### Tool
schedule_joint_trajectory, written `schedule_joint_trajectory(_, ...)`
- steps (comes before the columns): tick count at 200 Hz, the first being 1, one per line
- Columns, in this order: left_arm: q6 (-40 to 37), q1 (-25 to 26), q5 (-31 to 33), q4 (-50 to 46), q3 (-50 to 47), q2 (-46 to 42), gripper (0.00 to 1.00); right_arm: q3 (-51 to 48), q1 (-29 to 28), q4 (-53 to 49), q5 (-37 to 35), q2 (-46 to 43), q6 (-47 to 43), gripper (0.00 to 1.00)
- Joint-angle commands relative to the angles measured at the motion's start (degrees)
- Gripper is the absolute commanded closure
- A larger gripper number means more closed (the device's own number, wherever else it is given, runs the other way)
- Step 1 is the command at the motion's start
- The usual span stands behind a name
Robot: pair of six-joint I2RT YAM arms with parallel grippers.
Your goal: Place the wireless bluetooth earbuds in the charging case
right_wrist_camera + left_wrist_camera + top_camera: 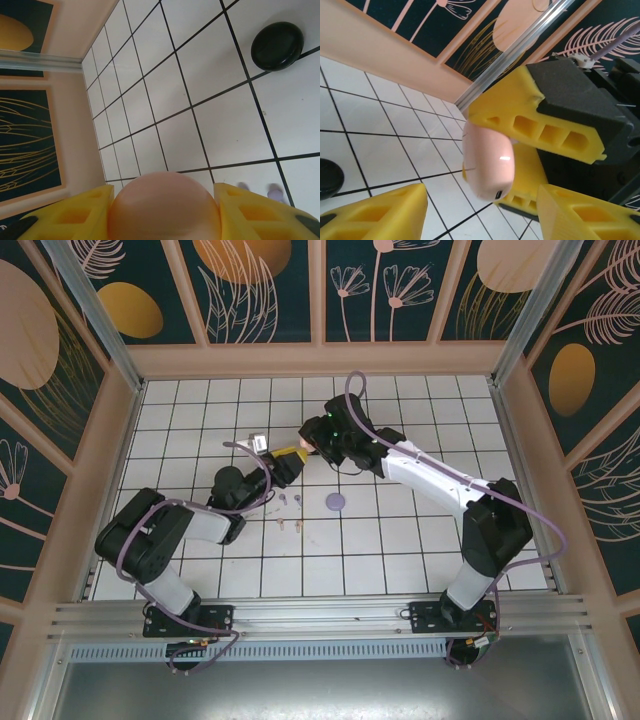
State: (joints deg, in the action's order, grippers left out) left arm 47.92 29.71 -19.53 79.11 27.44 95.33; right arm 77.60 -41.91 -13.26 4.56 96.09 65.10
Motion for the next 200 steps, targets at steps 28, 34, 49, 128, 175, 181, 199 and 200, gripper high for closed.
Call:
schedule_joint_trajectory(28, 0.68, 0.61, -1.70, 4.27, 3.44, 2.49, 0.49, 2.12, -0.98, 1.65, 0.63, 0.98, 0.55, 0.62)
schedule_joint_trajectory(34, 0.70, 0.60, -1.70, 4.33, 3.71, 2.49, 0.50, 2.16, -1.06, 1.65, 0.63, 0.96, 0.49, 0.62)
schedule_joint_trajectory(49, 0.78, 0.61, -1.66, 4.47, 4.27, 4.43, 0.52, 2.16, -1.20, 1.65, 0.67, 1.01, 0.47, 0.62)
schedule_joint_trajectory(128, 0.78, 0.66, -1.99, 4.82, 5.23, 4.96, 0.77, 1.94, -1.42, 1.74, 0.63, 0.60, 0.38, 0.63)
schedule_joint_trajectory(175, 1.39, 0.70, -2.44, 5.70, 5.25, 5.21, 0.92, 1.94, -1.71, 2.44, 0.97, 0.41, 0.64, 0.62)
schedule_joint_trajectory(181, 1.44, 0.70, -2.57, 5.74, 5.25, 5.04, 0.95, 2.06, -1.77, 2.46, 0.98, 0.37, 0.56, 0.62)
schedule_joint_trajectory(199, 1.67, 0.70, -2.78, 5.84, 5.18, 5.06, 1.00, 1.86, -1.94, 3.17, 1.15, 0.00, 0.47, 0.59)
schedule_joint_trajectory(200, 1.71, 0.70, -2.79, 5.86, 5.17, 5.05, 1.00, 1.90, -1.94, 3.25, 1.15, -0.06, 0.47, 0.58)
